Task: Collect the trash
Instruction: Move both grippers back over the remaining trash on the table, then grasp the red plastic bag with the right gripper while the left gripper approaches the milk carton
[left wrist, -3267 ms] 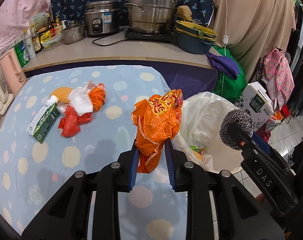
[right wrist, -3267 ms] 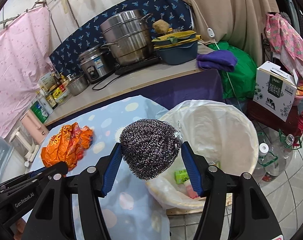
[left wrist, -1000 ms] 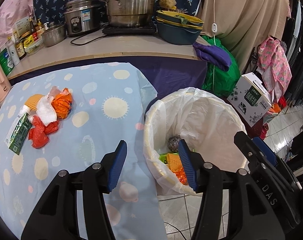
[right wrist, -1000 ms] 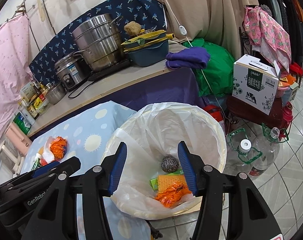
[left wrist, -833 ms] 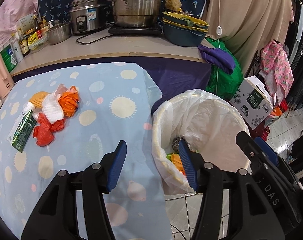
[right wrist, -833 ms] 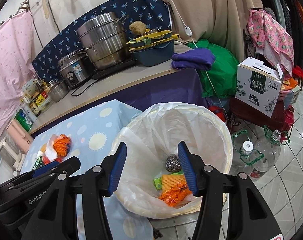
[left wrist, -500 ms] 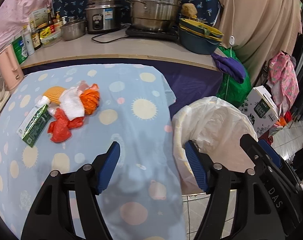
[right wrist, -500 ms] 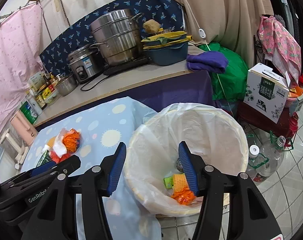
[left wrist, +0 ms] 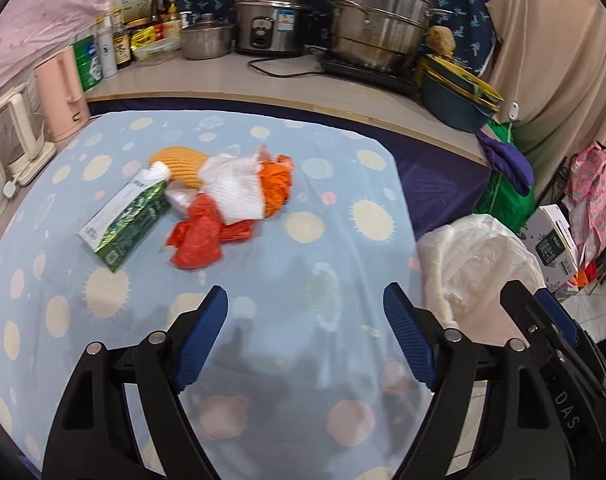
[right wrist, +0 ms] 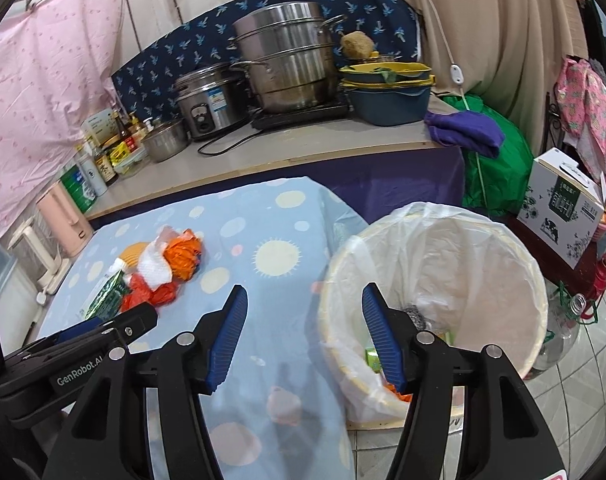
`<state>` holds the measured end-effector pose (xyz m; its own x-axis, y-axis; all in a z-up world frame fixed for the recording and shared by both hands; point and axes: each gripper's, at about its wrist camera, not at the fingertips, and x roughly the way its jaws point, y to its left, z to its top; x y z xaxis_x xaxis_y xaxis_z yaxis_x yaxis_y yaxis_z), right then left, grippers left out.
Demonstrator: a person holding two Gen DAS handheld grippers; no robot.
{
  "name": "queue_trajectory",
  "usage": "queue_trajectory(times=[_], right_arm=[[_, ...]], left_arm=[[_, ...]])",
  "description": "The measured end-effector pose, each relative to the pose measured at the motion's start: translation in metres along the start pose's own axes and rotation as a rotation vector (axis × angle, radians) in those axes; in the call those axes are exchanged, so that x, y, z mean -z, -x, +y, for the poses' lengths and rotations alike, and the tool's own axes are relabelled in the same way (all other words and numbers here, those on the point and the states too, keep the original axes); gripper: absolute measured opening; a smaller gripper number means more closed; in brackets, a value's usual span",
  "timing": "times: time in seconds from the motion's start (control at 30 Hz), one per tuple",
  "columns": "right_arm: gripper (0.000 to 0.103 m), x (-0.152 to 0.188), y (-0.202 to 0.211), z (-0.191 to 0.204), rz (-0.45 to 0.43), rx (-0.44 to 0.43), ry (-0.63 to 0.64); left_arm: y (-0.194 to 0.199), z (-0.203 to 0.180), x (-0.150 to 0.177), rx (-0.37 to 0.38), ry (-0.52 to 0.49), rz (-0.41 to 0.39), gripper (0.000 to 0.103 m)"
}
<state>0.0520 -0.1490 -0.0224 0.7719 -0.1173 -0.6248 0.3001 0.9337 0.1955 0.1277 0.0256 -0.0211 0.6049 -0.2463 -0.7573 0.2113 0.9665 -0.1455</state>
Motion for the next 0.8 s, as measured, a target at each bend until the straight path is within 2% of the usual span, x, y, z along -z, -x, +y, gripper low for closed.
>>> queue_trajectory(times=[0.37, 0.8], right_arm=[[0.060, 0.009, -0.022, 0.059, 0.046, -0.050, 0.092], [0.060, 0.022, -0.054, 0.134, 0.106, -0.109, 0.205]], left_arm=[[-0.001, 0.080, -0.002, -0.102, 0.108, -0.013, 0.086], [-0.010, 0.167, 0.000, -0.191, 0.225, -0.005, 0.087]])
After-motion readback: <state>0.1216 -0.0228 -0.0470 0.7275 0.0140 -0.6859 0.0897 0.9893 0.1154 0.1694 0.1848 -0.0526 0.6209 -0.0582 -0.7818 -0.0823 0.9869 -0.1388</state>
